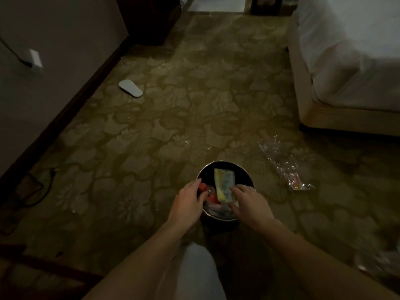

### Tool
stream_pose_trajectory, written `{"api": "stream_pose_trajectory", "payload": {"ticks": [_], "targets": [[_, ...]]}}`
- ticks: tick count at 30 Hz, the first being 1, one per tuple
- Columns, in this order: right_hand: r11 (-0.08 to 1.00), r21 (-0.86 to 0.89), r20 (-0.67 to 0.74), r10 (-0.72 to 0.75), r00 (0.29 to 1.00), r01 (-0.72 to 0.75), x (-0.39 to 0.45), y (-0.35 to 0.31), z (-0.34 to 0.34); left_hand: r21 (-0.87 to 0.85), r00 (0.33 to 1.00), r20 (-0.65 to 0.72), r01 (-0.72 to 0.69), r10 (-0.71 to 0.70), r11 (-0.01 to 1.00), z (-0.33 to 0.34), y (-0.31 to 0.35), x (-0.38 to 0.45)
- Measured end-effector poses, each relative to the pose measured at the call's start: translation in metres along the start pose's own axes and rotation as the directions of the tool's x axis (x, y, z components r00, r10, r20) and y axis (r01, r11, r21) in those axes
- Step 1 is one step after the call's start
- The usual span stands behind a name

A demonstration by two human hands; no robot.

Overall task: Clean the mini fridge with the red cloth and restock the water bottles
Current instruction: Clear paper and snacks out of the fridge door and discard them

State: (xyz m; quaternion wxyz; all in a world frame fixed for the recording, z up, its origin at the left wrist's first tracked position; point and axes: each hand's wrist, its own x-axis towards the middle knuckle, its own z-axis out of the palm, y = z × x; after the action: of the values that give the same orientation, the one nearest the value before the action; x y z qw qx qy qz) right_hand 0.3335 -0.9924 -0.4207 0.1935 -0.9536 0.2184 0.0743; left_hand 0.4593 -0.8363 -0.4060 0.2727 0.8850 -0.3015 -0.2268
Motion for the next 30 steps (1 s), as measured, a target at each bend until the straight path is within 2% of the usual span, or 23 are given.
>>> {"api": "stream_pose_trajectory", "payload": {"ticks": [10, 16, 20, 25, 30], "targets": [[0.989, -0.093, -0.009, -0.115, 0.993, 0.114, -0.025, -0.030, -0.025, 0.096, 0.999, -0.045, -0.016, 0.020, 0.995, -0.041, 0.001, -0.055], [0.962, -0.154, -0.035, -0.234, 0.972, 0.226, -0.051, -0.093, -0.055, 0.316, 0.998, -0.049, -0.028, 0.045, 0.948, -0.079, 0.013, -0.113], [0.922, -0.213, -0.084, -0.347, 0.934, 0.323, -0.078, -0.138, -0.072, 0.413, 0.989, -0.137, -0.002, 0.064, 0.911, -0.107, 0.017, -0.159], [0.887, -0.251, -0.131, -0.428, 0.894, 0.388, -0.116, -0.185, -0.099, 0.537, 0.960, -0.263, 0.059, 0.100, 0.841, -0.148, 0.018, -0.217], [0.854, -0.266, -0.207, -0.503, 0.839, 0.447, -0.156, -0.238, -0.134, 0.608, 0.936, -0.333, 0.117, 0.118, 0.785, -0.195, 0.034, -0.282]]}}
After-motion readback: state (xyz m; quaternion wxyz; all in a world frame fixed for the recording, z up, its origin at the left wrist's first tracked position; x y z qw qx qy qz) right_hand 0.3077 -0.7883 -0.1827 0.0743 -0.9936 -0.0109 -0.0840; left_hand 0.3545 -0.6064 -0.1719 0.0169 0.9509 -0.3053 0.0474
